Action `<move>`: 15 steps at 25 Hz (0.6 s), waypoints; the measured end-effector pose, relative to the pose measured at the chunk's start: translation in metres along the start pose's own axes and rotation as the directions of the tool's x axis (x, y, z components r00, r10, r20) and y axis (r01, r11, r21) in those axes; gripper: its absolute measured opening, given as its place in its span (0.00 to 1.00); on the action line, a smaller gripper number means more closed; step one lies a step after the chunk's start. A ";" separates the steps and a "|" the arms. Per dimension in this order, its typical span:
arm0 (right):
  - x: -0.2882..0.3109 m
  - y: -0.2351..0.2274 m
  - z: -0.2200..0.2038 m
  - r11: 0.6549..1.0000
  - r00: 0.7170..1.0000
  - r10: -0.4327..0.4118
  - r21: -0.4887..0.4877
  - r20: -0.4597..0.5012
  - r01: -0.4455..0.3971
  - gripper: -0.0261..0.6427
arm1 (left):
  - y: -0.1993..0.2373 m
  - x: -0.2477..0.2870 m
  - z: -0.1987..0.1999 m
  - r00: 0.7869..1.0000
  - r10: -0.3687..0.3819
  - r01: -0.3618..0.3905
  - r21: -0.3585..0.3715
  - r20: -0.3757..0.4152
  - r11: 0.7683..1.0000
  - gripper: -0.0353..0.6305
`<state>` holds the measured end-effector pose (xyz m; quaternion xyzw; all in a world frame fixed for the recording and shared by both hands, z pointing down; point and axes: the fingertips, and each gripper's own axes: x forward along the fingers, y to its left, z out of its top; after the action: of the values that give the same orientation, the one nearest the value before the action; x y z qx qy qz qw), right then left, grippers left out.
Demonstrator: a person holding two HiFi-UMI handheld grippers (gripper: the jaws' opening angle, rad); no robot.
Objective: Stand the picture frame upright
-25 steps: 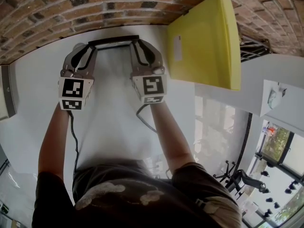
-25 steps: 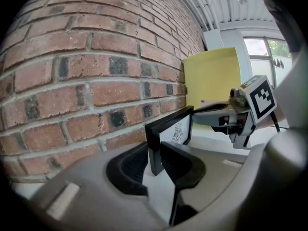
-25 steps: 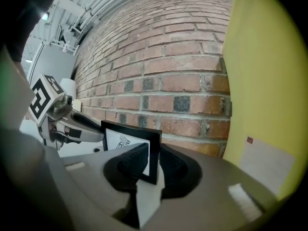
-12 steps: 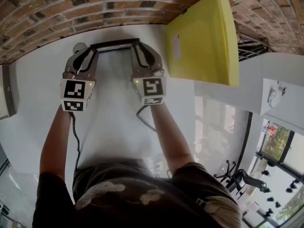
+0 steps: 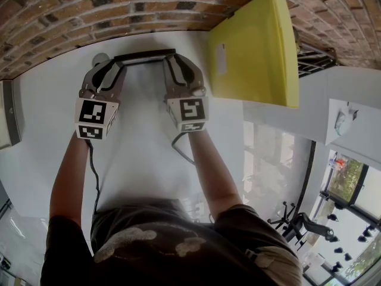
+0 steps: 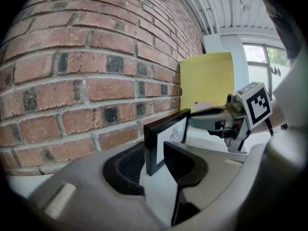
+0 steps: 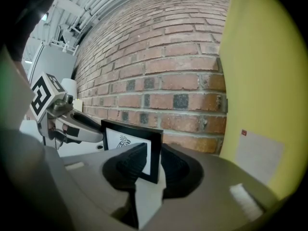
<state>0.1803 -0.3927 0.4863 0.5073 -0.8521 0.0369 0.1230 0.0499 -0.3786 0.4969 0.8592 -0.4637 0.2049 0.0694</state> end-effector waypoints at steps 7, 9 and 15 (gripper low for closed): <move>0.000 0.004 -0.004 0.999 1.000 0.027 0.020 -0.011 -0.027 0.27 | -0.005 0.001 0.000 0.999 -0.033 0.033 -0.003 -0.003 0.999 0.30; 0.000 0.004 -0.005 0.999 0.999 0.026 0.031 -0.019 -0.025 0.29 | -0.005 0.001 0.000 0.999 -0.033 0.033 -0.003 0.000 0.999 0.31; -0.001 0.003 -0.007 0.999 1.000 0.017 0.046 -0.023 -0.016 0.29 | -0.006 0.001 -0.003 0.999 -0.038 0.038 -0.010 -0.007 0.999 0.33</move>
<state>0.1792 -0.3891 0.4927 0.5026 -0.8536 0.0633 0.1210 0.0543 -0.3752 0.5002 0.8667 -0.4481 0.2043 0.0790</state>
